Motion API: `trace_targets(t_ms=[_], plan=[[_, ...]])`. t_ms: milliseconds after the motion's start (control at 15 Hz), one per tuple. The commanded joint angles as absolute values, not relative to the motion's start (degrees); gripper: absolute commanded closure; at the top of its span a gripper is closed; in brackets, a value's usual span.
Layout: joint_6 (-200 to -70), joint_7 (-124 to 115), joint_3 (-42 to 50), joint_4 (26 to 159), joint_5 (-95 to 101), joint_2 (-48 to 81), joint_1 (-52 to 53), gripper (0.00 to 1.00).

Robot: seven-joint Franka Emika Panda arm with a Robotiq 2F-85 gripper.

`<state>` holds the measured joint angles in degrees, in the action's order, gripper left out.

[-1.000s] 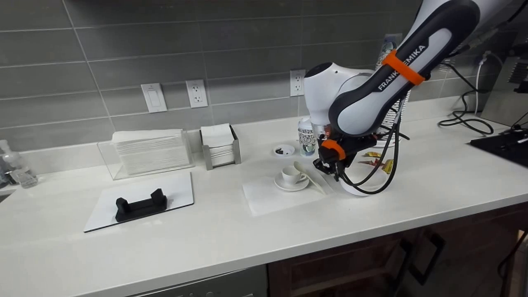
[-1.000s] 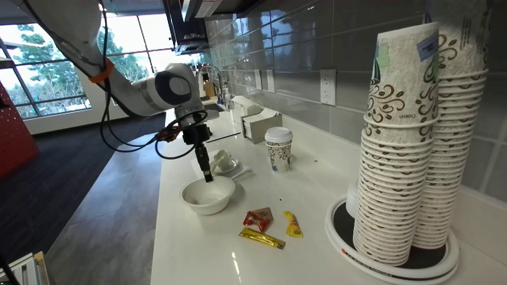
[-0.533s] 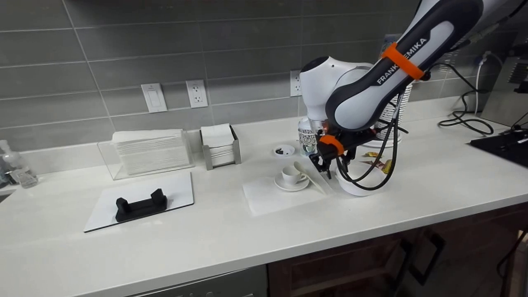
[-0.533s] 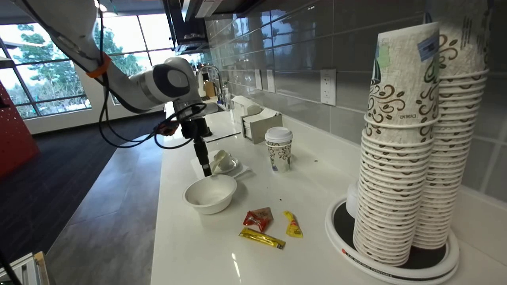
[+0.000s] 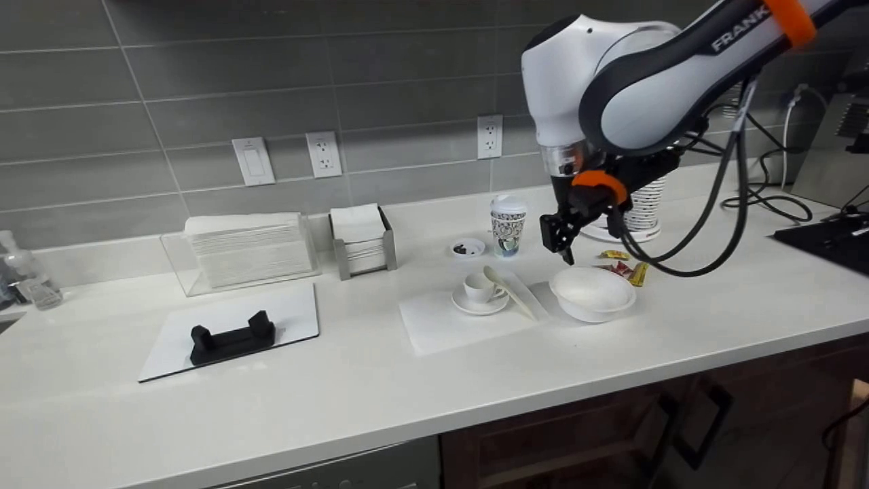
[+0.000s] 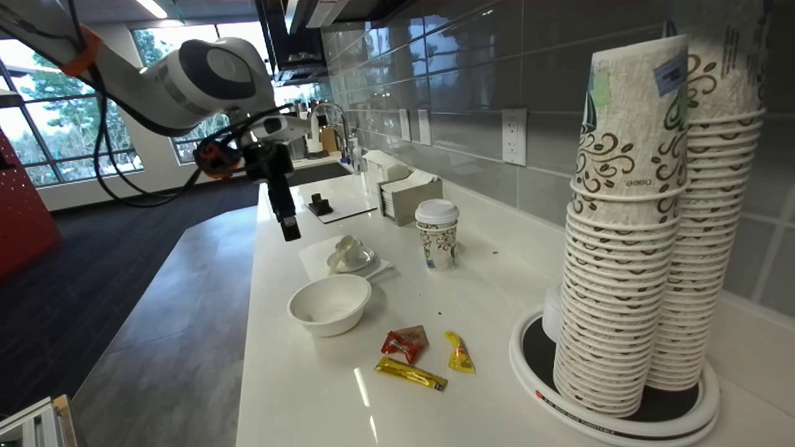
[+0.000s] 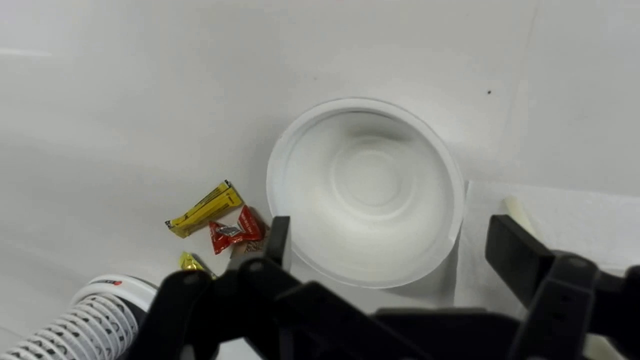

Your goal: Pour the contents of the white plate onto the counter

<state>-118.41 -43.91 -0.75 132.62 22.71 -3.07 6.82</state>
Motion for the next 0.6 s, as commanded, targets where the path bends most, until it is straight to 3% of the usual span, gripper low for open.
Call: trace_targets(t_ms=[0,533], plan=[[-119.6,-32.8,-1.9,141.8,22.5,-15.5,5.1,0.00],[-118.5,-22.6,-2.7,143.8,21.9,-20.1,1.1,0.00]])
